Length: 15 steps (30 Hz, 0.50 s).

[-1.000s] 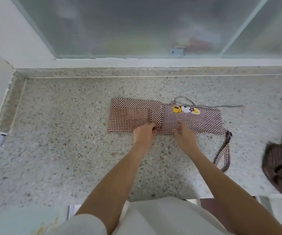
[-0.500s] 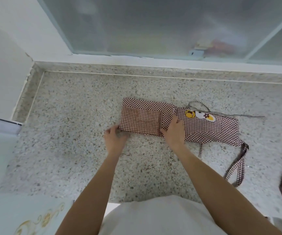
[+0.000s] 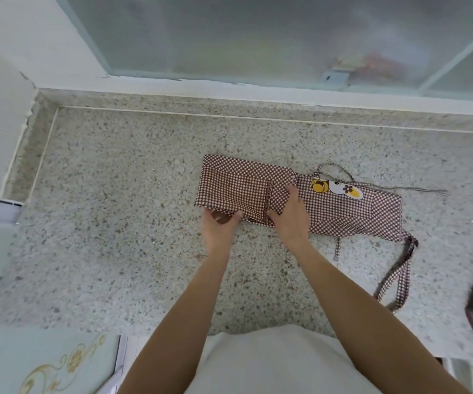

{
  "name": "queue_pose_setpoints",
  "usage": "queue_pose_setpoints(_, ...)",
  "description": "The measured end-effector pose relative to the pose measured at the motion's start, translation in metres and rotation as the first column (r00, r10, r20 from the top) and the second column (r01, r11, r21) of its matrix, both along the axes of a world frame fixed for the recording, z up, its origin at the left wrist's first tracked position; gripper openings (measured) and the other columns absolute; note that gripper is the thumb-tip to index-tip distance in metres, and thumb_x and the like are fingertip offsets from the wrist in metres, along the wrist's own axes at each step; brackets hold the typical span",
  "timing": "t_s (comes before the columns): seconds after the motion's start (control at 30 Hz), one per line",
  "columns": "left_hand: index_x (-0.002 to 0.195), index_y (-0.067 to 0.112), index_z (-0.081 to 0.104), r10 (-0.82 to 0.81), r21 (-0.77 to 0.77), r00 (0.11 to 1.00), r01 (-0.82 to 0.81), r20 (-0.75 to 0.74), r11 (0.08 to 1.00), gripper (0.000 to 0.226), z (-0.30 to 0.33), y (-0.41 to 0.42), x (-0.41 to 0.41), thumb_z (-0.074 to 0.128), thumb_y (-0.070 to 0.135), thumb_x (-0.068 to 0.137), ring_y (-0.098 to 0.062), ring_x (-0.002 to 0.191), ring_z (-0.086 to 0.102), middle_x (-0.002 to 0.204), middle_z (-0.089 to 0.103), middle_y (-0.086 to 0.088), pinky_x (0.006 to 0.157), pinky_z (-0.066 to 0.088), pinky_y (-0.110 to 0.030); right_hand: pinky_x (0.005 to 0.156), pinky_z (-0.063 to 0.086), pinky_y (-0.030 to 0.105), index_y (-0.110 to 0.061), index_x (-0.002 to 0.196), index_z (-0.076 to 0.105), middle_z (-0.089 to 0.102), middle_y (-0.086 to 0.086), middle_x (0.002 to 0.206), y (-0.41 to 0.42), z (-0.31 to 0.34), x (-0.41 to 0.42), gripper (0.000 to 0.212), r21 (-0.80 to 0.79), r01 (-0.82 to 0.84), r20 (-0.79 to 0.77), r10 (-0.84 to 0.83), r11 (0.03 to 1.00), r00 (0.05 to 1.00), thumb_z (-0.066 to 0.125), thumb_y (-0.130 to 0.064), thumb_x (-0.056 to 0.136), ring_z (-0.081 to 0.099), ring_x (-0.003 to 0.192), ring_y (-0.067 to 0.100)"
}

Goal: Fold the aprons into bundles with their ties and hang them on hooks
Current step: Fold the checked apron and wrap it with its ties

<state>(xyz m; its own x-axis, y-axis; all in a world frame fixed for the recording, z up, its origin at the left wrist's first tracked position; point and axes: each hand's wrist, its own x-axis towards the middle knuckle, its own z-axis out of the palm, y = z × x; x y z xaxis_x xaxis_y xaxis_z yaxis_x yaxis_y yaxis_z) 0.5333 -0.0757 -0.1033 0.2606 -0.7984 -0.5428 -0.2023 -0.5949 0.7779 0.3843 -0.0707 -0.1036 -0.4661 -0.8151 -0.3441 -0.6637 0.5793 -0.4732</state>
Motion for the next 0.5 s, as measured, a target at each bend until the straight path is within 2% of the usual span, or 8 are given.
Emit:
queue_pose_setpoints(0.07, 0.124, 0.018, 0.046, 0.015, -0.043, 0.999, -0.013, 0.029, 0.999, 0.062, 0.003, 0.000, -0.004, 0.078, 0.028, 0.072, -0.013, 0.101, 0.060, 0.111, 0.061, 0.007, 0.080, 0.046, -0.026, 0.090, 0.043, 0.033, -0.014, 0.140, 0.029, 0.055, 0.012, 0.124, -0.001, 0.003, -0.002, 0.073, -0.076, 0.052, 0.109, -0.044, 0.996, 0.993, 0.071, -0.017, 0.081, 0.055, 0.108, 0.028)
queue_pose_setpoints(0.13, 0.126, 0.018, 0.044, -0.007, -0.096, 1.000, 0.009, 0.026, 0.995, 0.062, 0.005, 0.000, -0.006, 0.077, 0.022, 0.074, -0.011, 0.096, 0.063, 0.104, 0.059, 0.013, 0.076, 0.049, -0.023, 0.082, 0.042, 0.025, -0.013, 0.140, 0.032, 0.057, 0.009, 0.122, -0.002, 0.011, -0.012, 0.068, -0.147, 0.110, 0.209, -0.078, 0.983, 0.975, 0.068, -0.009, 0.082, 0.058, 0.099, 0.025)
queue_pose_setpoints(0.2, 0.129, 0.022, 0.044, -0.076, -0.159, 0.997, 0.080, 0.035, 0.984, 0.060, 0.005, -0.001, -0.005, 0.074, 0.013, 0.077, -0.004, 0.091, 0.063, 0.102, 0.058, 0.019, 0.076, 0.052, -0.023, 0.072, 0.044, 0.023, -0.014, 0.140, 0.034, 0.059, 0.005, 0.116, -0.001, 0.025, -0.029, 0.065, -0.225, 0.158, 0.243, -0.102, 0.961, 0.965, 0.062, -0.001, 0.084, 0.059, 0.081, 0.020)
queue_pose_setpoints(0.27, 0.130, 0.025, 0.047, -0.191, -0.237, 0.976, 0.211, 0.105, 0.948, 0.059, 0.001, 0.000, -0.002, 0.068, 0.004, 0.080, 0.001, 0.091, 0.061, 0.109, 0.057, 0.016, 0.075, 0.053, -0.020, 0.066, 0.044, 0.022, -0.015, 0.139, 0.036, 0.057, -0.002, 0.110, 0.008, 0.040, -0.053, 0.063, -0.316, 0.176, 0.205, -0.114, 0.932, 0.972, 0.057, 0.004, 0.083, 0.055, 0.073, 0.017)
queue_pose_setpoints(0.33, 0.131, 0.024, 0.051, -0.298, -0.339, 0.926, 0.364, 0.232, 0.867, 0.059, -0.005, 0.001, 0.002, 0.063, -0.005, 0.080, -0.004, 0.091, 0.060, 0.113, 0.056, 0.008, 0.078, 0.053, -0.020, 0.065, 0.043, 0.023, -0.014, 0.137, 0.040, 0.054, -0.003, 0.110, 0.027, 0.049, -0.083, 0.062, -0.383, 0.169, 0.126, -0.130, 0.908, 0.984, 0.053, 0.009, 0.082, 0.054, 0.075, 0.016)
queue_pose_setpoints(0.4, 0.126, 0.022, 0.057, -0.365, -0.410, 0.826, 0.538, 0.429, 0.736, 0.057, -0.011, 0.001, 0.009, 0.062, -0.008, 0.078, -0.012, 0.092, 0.059, 0.110, 0.057, 0.003, 0.079, 0.053, -0.023, 0.063, 0.044, 0.024, -0.013, 0.133, 0.045, 0.059, 0.002, 0.114, 0.051, 0.048, -0.112, 0.059, -0.389, 0.170, 0.016, -0.178, 0.905, 0.984, 0.052, 0.011, 0.080, 0.056, 0.075, 0.018)
queue_pose_setpoints(0.5, 0.117, 0.019, 0.064, -0.458, -0.368, 0.644, 0.746, 0.613, 0.556, 0.050, -0.015, 0.001, 0.009, 0.065, -0.008, 0.074, -0.025, 0.101, 0.057, 0.114, 0.060, -0.006, 0.077, 0.055, -0.035, 0.072, 0.046, 0.035, -0.011, 0.123, 0.055, 0.062, 0.012, 0.114, 0.086, 0.025, -0.148, 0.046, -0.265, 0.179, -0.132, -0.219, 0.948, 0.967, 0.053, 0.007, 0.081, 0.060, 0.089, 0.032)
